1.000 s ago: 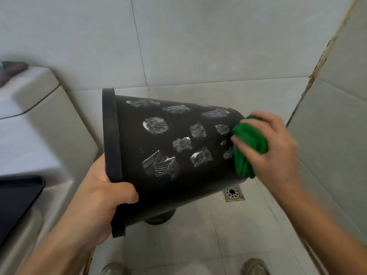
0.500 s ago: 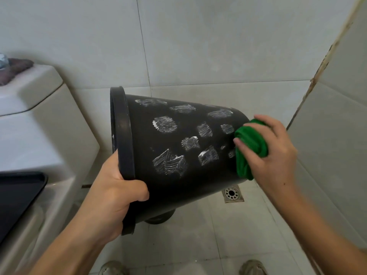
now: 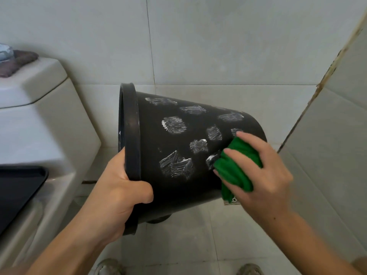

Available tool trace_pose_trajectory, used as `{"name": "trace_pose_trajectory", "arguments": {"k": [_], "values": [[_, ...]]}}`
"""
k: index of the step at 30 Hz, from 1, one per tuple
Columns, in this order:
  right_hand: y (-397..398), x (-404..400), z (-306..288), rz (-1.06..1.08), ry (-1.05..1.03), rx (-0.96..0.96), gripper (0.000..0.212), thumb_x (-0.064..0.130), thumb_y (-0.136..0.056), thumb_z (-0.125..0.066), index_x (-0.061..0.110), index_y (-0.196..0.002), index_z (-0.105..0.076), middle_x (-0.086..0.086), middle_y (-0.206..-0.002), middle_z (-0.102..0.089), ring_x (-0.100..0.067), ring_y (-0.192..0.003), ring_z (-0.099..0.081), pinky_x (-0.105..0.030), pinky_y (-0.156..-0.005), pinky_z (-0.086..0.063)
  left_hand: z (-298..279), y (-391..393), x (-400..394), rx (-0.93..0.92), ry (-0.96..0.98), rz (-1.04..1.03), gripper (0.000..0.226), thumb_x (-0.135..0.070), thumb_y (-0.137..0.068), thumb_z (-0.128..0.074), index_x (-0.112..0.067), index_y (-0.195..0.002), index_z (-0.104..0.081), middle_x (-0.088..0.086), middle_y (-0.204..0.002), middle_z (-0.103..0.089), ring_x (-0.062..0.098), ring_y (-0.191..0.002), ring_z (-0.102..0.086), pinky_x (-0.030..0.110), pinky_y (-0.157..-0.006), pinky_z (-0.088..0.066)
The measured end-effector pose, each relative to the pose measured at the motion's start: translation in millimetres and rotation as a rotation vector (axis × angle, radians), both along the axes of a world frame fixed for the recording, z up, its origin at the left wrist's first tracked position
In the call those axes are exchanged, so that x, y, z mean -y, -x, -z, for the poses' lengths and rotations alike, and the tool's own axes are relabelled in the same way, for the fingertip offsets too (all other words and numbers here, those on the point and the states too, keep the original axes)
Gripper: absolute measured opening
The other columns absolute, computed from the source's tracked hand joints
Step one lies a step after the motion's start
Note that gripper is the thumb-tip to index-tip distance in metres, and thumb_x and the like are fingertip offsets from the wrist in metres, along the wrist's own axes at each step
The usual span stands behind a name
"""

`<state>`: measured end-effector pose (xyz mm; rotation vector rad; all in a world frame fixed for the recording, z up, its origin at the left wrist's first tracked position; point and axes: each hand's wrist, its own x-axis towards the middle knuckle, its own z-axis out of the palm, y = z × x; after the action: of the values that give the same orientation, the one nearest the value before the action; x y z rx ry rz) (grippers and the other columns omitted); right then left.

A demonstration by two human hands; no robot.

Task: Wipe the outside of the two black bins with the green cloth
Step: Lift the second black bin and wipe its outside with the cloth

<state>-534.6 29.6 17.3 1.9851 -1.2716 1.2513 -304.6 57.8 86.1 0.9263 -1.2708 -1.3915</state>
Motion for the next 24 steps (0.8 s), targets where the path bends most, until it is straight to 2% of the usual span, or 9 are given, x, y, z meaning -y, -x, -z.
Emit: {"name": "trace_pose_trajectory", "arguments": {"k": [3, 5, 7, 10, 15, 17, 21, 22, 24], "values": [[22, 23, -16, 0.08, -0.079, 0.25, 0.042, 0.044, -0.086, -0.067, 0.008, -0.107, -0.072, -0.013, -0.121, -0.063, -0.012, -0.107, -0.057, -0.017, -0.096, -0.043, -2, 0, -2, 0.01, 0.001, 0.027, 0.052, 0.011, -0.04, -0.047, -0.016, -0.078, -0.07, 0.035, -0.066, -0.044, 0.036, -0.06, -0.04, 0.041, -0.05, -0.037], [29, 30, -25, 0.13, -0.137, 0.415, 0.046, 0.05, -0.086, -0.062, 0.01, -0.108, -0.07, -0.009, -0.12, -0.062, -0.004, -0.106, -0.052, -0.007, -0.093, -0.038, 0, -1, -3, 0.014, 0.015, 0.026, 0.053, 0.005, -0.033, -0.054, -0.016, -0.079, -0.07, 0.029, -0.064, -0.047, 0.035, -0.058, -0.041, 0.039, -0.048, -0.04], [19, 22, -18, 0.115, -0.122, 0.343, 0.044, 0.047, -0.086, -0.064, 0.009, -0.106, -0.071, -0.01, -0.12, -0.062, -0.012, -0.105, -0.057, -0.016, -0.094, -0.043, 2, -2, -2, 0.014, 0.009, 0.001, 0.052, 0.009, -0.035, -0.051, -0.02, -0.073, -0.072, 0.015, -0.061, -0.056, 0.032, -0.051, -0.044, 0.031, -0.043, -0.044], [7, 6, -6, 0.014, -0.059, 0.073, 0.037, 0.041, -0.087, -0.069, 0.008, -0.103, -0.074, -0.013, -0.12, -0.064, -0.022, -0.102, -0.063, -0.027, -0.091, -0.048, 4, -3, -1, 0.005, 0.004, -0.021, 0.052, 0.013, -0.041, -0.04, -0.019, -0.068, -0.071, 0.007, -0.055, -0.059, 0.019, -0.042, -0.052, 0.024, -0.037, -0.042], [37, 35, -30, 0.142, -0.124, 0.369, 0.045, 0.049, -0.086, -0.063, 0.009, -0.105, -0.071, -0.008, -0.117, -0.064, -0.002, -0.101, -0.053, -0.024, -0.088, -0.046, 2, 0, -5, -0.03, 0.023, 0.001, 0.052, 0.014, -0.036, -0.047, -0.019, -0.067, -0.072, 0.009, -0.055, -0.059, 0.024, -0.043, -0.052, 0.029, -0.036, -0.045], [25, 24, -22, 0.115, -0.104, 0.319, 0.042, 0.046, -0.086, -0.064, 0.009, -0.104, -0.071, -0.009, -0.119, -0.063, -0.012, -0.103, -0.058, -0.028, -0.09, -0.047, 4, 0, -4, -0.014, 0.029, -0.01, 0.05, 0.01, -0.033, -0.052, -0.019, -0.069, -0.071, 0.013, -0.057, -0.055, 0.028, -0.048, -0.046, 0.03, -0.038, -0.046], [-5, -5, -5, -0.042, -0.014, -0.003, 0.03, 0.032, -0.084, -0.073, 0.007, -0.1, -0.076, -0.019, -0.119, -0.064, -0.031, -0.104, -0.064, -0.037, -0.09, -0.052, 9, 2, -1, 0.007, 0.035, -0.035, 0.05, -0.001, -0.028, -0.056, -0.021, -0.071, -0.072, 0.011, -0.061, -0.059, 0.029, -0.054, -0.05, 0.033, -0.046, -0.046], [0, -1, -7, -0.065, -0.002, -0.029, 0.029, 0.03, -0.083, -0.074, 0.006, -0.101, -0.076, -0.019, -0.119, -0.064, -0.032, -0.104, -0.064, -0.038, -0.089, -0.052, 9, 2, -1, -0.006, 0.031, -0.041, 0.051, -0.002, -0.028, -0.056, -0.021, -0.072, -0.072, 0.013, -0.063, -0.06, 0.031, -0.056, -0.05, 0.035, -0.047, -0.046], [17, 16, -18, -0.05, -0.029, 0.109, 0.034, 0.033, -0.084, -0.072, 0.006, -0.103, -0.074, -0.017, -0.12, -0.063, -0.029, -0.106, -0.062, -0.035, -0.092, -0.051, 5, 6, -3, -0.031, 0.038, -0.035, 0.051, 0.0, -0.028, -0.056, -0.02, -0.072, -0.071, 0.015, -0.063, -0.058, 0.035, -0.055, -0.045, 0.038, -0.045, -0.042]]}}
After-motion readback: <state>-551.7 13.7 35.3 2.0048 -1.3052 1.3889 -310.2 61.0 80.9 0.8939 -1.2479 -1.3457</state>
